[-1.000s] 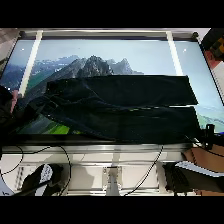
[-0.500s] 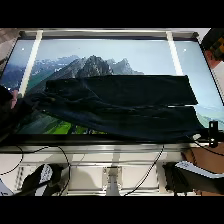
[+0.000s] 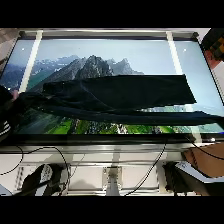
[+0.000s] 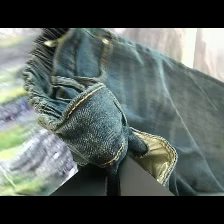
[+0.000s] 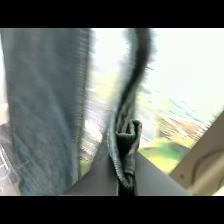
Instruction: Fold the clothes and pants, and hang the long-sleeved shirts on hangers.
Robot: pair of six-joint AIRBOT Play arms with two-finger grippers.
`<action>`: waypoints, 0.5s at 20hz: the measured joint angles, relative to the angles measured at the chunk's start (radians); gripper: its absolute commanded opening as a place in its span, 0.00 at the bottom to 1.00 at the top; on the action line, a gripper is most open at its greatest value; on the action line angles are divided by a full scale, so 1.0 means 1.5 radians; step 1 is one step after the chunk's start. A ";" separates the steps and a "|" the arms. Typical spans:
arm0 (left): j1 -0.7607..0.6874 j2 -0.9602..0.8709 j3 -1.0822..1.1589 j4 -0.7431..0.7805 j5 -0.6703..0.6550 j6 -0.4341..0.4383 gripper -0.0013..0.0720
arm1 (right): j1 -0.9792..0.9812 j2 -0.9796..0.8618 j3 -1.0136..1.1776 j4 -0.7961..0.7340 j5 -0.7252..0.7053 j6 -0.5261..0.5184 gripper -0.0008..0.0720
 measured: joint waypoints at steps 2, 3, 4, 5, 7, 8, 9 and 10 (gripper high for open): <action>0.000 0.021 0.002 0.005 -0.022 -0.020 0.04 | 0.019 0.003 0.044 0.006 0.011 0.012 0.03; 0.000 0.038 0.003 0.006 -0.031 -0.033 0.04 | 0.035 0.004 0.066 0.009 0.011 0.020 0.03; 0.000 0.057 0.004 0.007 -0.036 -0.050 0.04 | 0.053 0.005 0.085 0.011 0.010 0.029 0.03; 0.000 0.075 0.004 0.008 -0.042 -0.067 0.04 | 0.074 0.005 0.102 0.012 0.002 0.039 0.03; 0.000 0.102 0.004 0.009 -0.044 -0.097 0.04 | 0.114 0.002 0.127 0.011 -0.024 0.063 0.03; 0.001 0.109 0.004 0.009 -0.043 -0.105 0.04 | 0.138 -0.002 0.139 0.007 -0.040 0.078 0.03; 0.001 0.112 0.004 0.010 -0.039 -0.114 0.04 | 0.159 -0.009 0.151 0.001 -0.058 0.093 0.03; 0.001 0.111 0.004 0.010 -0.030 -0.119 0.04 | 0.184 -0.019 0.164 -0.005 -0.076 0.112 0.03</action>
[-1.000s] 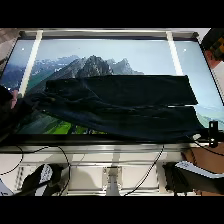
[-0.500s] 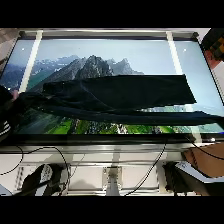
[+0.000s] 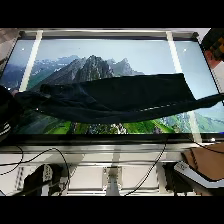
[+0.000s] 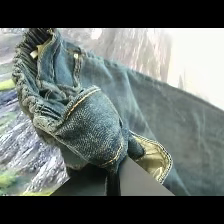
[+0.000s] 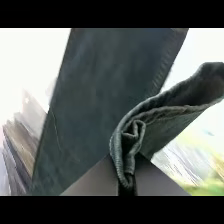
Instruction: Fold the clothes and pants, and hang the long-sleeved shirts on hangers.
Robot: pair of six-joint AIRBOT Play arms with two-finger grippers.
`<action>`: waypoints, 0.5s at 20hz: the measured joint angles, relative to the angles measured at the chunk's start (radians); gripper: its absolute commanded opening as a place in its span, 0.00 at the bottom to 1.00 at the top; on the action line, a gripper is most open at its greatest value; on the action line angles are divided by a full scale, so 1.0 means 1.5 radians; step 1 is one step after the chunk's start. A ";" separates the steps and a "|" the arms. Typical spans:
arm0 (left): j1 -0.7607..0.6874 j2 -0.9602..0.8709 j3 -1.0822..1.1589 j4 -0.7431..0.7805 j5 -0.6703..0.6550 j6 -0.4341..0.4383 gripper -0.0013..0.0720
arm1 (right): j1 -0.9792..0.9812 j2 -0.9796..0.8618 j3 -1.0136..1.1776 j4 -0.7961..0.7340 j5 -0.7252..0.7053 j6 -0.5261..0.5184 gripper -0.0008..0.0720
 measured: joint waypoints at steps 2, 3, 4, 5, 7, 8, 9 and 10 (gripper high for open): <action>-0.001 -0.015 0.000 0.000 0.023 -0.014 0.04 | 0.045 -0.028 0.026 -0.015 -0.034 0.038 0.03; -0.001 -0.027 0.000 0.000 0.033 -0.016 0.04 | 0.065 -0.045 0.040 -0.021 -0.049 0.056 0.03; -0.002 -0.041 0.000 -0.001 0.043 -0.020 0.04 | 0.086 -0.065 0.055 -0.026 -0.065 0.078 0.03; -0.002 -0.058 0.000 -0.001 0.054 -0.022 0.04 | 0.107 -0.086 0.069 -0.035 -0.079 0.102 0.03; -0.006 -0.096 0.000 -0.006 0.080 -0.021 0.04 | 0.141 -0.122 0.093 -0.053 -0.103 0.151 0.03; -0.008 -0.116 0.000 -0.009 0.097 -0.018 0.04 | 0.157 -0.139 0.101 -0.065 -0.117 0.176 0.03; -0.012 -0.137 0.000 -0.014 0.115 -0.016 0.04 | 0.170 -0.153 0.107 -0.076 -0.129 0.199 0.03; -0.017 -0.159 0.001 -0.018 0.133 -0.013 0.04 | 0.184 -0.166 0.112 -0.089 -0.142 0.225 0.03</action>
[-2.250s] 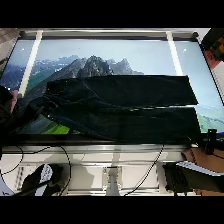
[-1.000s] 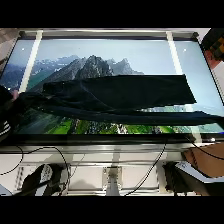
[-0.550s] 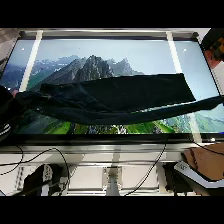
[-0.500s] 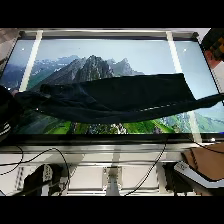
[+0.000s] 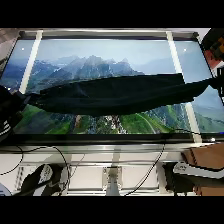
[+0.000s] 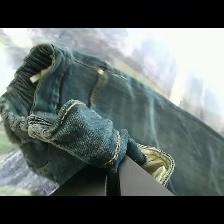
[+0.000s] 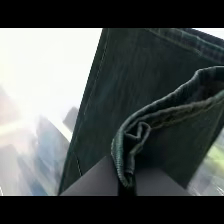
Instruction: Fold the clothes and pants, and hang the long-sleeved shirts on hangers.
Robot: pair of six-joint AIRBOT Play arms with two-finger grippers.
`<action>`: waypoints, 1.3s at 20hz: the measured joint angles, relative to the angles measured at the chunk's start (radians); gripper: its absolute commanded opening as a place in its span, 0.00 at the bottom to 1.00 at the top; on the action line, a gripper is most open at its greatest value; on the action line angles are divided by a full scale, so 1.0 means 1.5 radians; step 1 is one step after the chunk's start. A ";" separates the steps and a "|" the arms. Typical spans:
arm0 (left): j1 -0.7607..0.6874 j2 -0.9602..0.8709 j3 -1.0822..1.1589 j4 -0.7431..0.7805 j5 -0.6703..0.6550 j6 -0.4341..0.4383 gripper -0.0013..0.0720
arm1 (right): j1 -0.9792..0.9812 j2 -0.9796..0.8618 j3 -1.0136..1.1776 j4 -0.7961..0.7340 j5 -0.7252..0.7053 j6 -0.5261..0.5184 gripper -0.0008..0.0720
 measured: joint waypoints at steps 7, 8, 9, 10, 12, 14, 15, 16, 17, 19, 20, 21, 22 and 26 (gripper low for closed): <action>-0.076 -0.119 0.000 -0.024 0.122 0.005 0.04 | 0.060 -0.034 0.010 -0.108 -0.056 0.135 0.03; -0.087 -0.128 0.000 -0.033 0.145 0.005 0.04 | 0.064 -0.037 0.011 -0.120 -0.062 0.148 0.03; -0.098 -0.138 0.000 -0.043 0.168 0.005 0.04 | 0.067 -0.040 0.011 -0.130 -0.064 0.158 0.03; -0.107 -0.146 0.001 -0.055 0.189 0.005 0.04 | 0.071 -0.043 0.011 -0.137 -0.068 0.169 0.03; -0.121 -0.165 0.001 -0.074 0.223 0.005 0.04 | 0.079 -0.053 0.011 -0.150 -0.077 0.195 0.03; -0.130 -0.185 0.005 -0.089 0.243 0.005 0.04 | 0.088 -0.065 0.012 -0.156 -0.088 0.217 0.03; -0.133 -0.197 0.009 -0.095 0.252 0.005 0.04 | 0.092 -0.071 0.012 -0.158 -0.095 0.226 0.03; -0.136 -0.209 0.014 -0.102 0.256 0.005 0.04 | 0.096 -0.078 0.013 -0.161 -0.101 0.233 0.03; -0.139 -0.220 0.021 -0.109 0.260 0.005 0.04 | 0.101 -0.085 0.015 -0.162 -0.105 0.241 0.03; -0.149 -0.245 0.040 -0.119 0.266 0.005 0.04 | 0.110 -0.100 0.019 -0.164 -0.116 0.252 0.03; -0.154 -0.256 0.051 -0.123 0.268 0.005 0.04 | 0.116 -0.107 0.023 -0.163 -0.123 0.255 0.03; -0.159 -0.267 0.062 -0.125 0.269 0.005 0.04 | 0.122 -0.114 0.027 -0.161 -0.131 0.258 0.03; -0.164 -0.276 0.073 -0.127 0.270 0.005 0.04 | 0.129 -0.121 0.034 -0.160 -0.136 0.263 0.03; -0.174 -0.305 0.106 -0.143 0.273 0.005 0.04 | 0.153 -0.156 0.080 -0.157 -0.141 0.272 0.03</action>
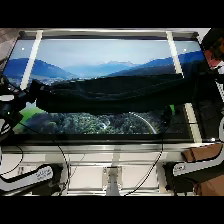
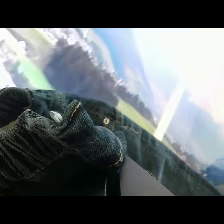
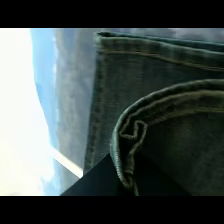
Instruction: Fold the clothes and pants, and hang the long-sleeved shirts on hangers.
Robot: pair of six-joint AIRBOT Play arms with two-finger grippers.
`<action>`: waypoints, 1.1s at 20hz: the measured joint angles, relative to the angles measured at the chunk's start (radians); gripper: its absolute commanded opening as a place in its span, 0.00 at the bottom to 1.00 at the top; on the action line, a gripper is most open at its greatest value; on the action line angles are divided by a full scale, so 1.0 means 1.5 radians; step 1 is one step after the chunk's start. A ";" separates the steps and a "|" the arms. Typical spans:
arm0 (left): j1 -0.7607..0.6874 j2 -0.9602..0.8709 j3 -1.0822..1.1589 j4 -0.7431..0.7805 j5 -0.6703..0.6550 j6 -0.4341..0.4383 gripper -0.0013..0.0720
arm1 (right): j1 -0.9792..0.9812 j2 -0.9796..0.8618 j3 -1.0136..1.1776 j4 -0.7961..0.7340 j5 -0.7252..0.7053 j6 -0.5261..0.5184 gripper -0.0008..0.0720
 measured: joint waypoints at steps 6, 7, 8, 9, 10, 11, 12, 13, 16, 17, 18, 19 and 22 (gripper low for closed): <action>-0.004 -0.019 0.013 -0.012 0.004 0.000 0.04 | 0.016 -0.036 0.047 -0.017 0.012 0.054 0.03; -0.004 -0.021 0.014 -0.013 0.005 0.000 0.04 | 0.017 -0.039 0.049 -0.025 0.012 0.070 0.03; -0.004 -0.024 0.014 -0.013 0.006 0.000 0.04 | 0.018 -0.042 0.051 -0.028 0.012 0.085 0.03; -0.005 -0.026 0.015 -0.014 0.007 0.000 0.04 | 0.019 -0.045 0.052 -0.033 0.012 0.097 0.03; -0.006 -0.029 0.015 -0.014 0.007 0.000 0.04 | 0.020 -0.050 0.053 -0.037 0.010 0.106 0.03; -0.007 -0.032 0.015 -0.014 0.008 0.000 0.04 | 0.022 -0.054 0.054 -0.041 0.010 0.112 0.03; -0.010 -0.034 0.015 -0.015 0.009 0.000 0.04 | 0.023 -0.058 0.055 -0.042 0.009 0.117 0.03; -0.013 -0.035 0.015 -0.016 0.009 0.000 0.04 | 0.025 -0.063 0.058 -0.044 0.006 0.120 0.03; -0.018 -0.038 0.015 -0.018 0.013 0.000 0.05 | 0.027 -0.080 0.072 -0.045 -0.001 0.126 0.03; -0.019 -0.038 0.015 -0.023 0.019 0.000 0.05 | 0.027 -0.087 0.080 -0.045 -0.004 0.127 0.04; -0.019 -0.039 0.015 -0.035 0.030 0.000 0.09 | 0.028 -0.095 0.088 -0.039 -0.009 0.124 0.12; -0.020 -0.039 0.015 -0.052 0.042 0.000 0.30 | 0.028 -0.104 0.096 -0.023 -0.019 0.120 0.26; -0.020 -0.039 0.015 -0.125 0.118 -0.001 0.52 | 0.028 -0.137 0.138 0.074 -0.084 0.073 0.32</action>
